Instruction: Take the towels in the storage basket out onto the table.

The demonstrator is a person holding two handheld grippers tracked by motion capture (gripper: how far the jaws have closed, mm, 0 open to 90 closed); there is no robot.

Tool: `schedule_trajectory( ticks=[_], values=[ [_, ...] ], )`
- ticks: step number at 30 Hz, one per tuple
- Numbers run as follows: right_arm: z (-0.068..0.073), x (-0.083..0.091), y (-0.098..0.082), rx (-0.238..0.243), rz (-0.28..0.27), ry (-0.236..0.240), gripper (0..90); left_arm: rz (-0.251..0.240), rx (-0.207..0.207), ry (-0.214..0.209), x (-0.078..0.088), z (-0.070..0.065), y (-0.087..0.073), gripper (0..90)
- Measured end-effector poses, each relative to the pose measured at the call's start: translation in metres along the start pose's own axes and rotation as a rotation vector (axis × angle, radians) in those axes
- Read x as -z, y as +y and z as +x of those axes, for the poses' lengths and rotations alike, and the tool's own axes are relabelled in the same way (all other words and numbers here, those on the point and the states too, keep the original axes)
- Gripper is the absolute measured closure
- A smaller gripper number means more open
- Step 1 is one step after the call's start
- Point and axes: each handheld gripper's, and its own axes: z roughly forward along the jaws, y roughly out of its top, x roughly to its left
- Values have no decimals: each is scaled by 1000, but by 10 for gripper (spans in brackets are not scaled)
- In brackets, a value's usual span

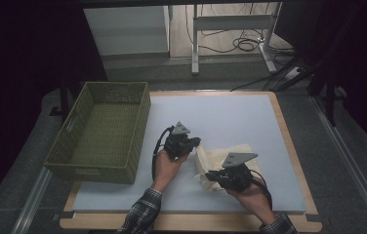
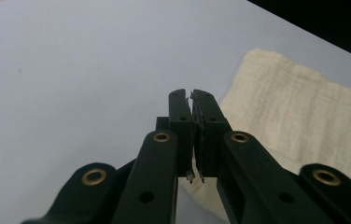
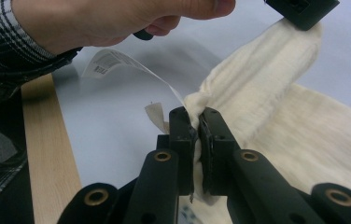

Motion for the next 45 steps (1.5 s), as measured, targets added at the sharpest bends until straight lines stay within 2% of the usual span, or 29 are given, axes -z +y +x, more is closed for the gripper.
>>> schedule_trajectory(
  ticks=[13, 22, 27, 35, 37, 39, 41, 45],
  values=[
    [-19, 38, -29, -61, -19, -84, 841, 12, -82, -44, -44, -32, 29, 871],
    [-33, 58, -45, -97, -18, -140, 839, 23, -111, -59, -68, -47, 42, 868],
    [-41, 62, -53, -112, -6, -170, 837, 46, -118, -52, -82, -50, 44, 867],
    [-50, 61, -62, -131, 3, -194, 826, 56, -121, -47, -98, -55, 46, 861],
    [-51, 62, -64, -134, 0, -198, 805, 47, -109, -48, -100, -55, 47, 808],
    [-53, 64, -65, -140, -4, -208, 770, 36, -104, -46, -99, -56, 48, 676],
    [-54, 67, -66, -146, -9, -218, 729, 22, -105, -31, -96, -57, 50, 592],
    [-56, 77, -67, -153, -11, -250, 674, -3, -90, -12, -87, -55, 52, 479]
  ],
)
